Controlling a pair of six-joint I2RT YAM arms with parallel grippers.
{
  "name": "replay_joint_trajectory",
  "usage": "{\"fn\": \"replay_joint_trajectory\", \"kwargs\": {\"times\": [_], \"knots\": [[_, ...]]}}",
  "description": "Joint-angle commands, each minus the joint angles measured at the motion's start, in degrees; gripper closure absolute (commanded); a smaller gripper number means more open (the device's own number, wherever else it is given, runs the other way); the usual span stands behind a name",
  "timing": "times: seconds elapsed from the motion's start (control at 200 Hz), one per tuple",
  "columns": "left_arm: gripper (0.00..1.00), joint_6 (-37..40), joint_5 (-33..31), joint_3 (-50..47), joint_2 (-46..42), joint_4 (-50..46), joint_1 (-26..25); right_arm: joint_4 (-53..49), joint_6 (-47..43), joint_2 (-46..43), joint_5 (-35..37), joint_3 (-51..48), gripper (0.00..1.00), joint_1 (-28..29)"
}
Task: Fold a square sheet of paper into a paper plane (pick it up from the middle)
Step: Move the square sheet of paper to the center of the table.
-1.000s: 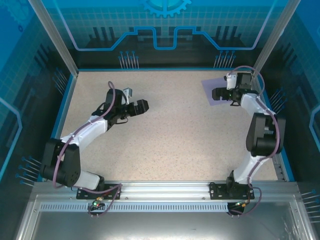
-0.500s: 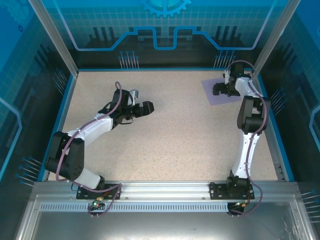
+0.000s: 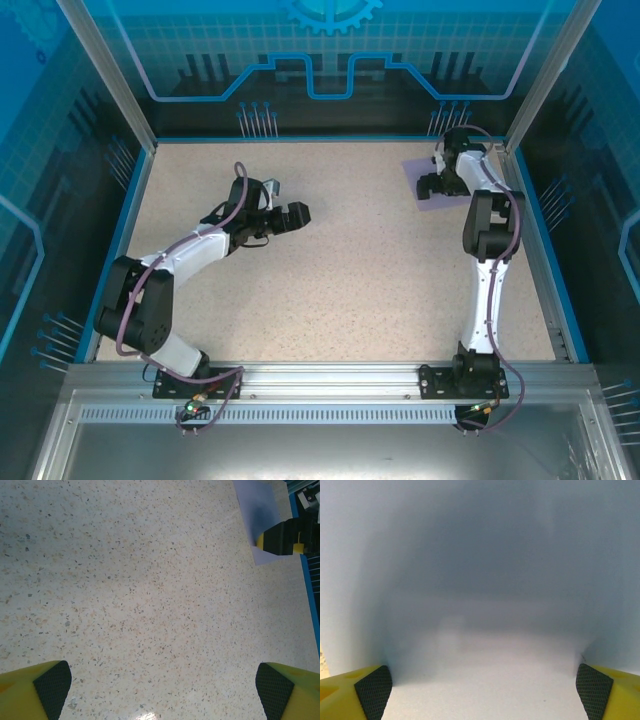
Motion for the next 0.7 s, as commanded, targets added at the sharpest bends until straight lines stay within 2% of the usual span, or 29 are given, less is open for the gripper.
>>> {"fn": "replay_joint_trajectory", "kwargs": {"times": [0.0, 0.32, 0.695], "knots": [[0.01, 0.9, 1.8, 1.4, 0.9, -1.2, -0.3, -4.1, -1.7, 1.7, 0.7, 1.1, 0.01, 1.8], [0.01, 2.0, 2.0, 1.8, 0.8, -3.5, -0.3, -5.4, -2.5, -0.9, 0.0, -0.2, 0.01, 7.2], [0.01, 3.8, 1.9, 0.1, -2.6, -6.7, -0.3, -6.7, 1.3, -3.2, -2.5, -3.1, 0.01, 14.8]]}}
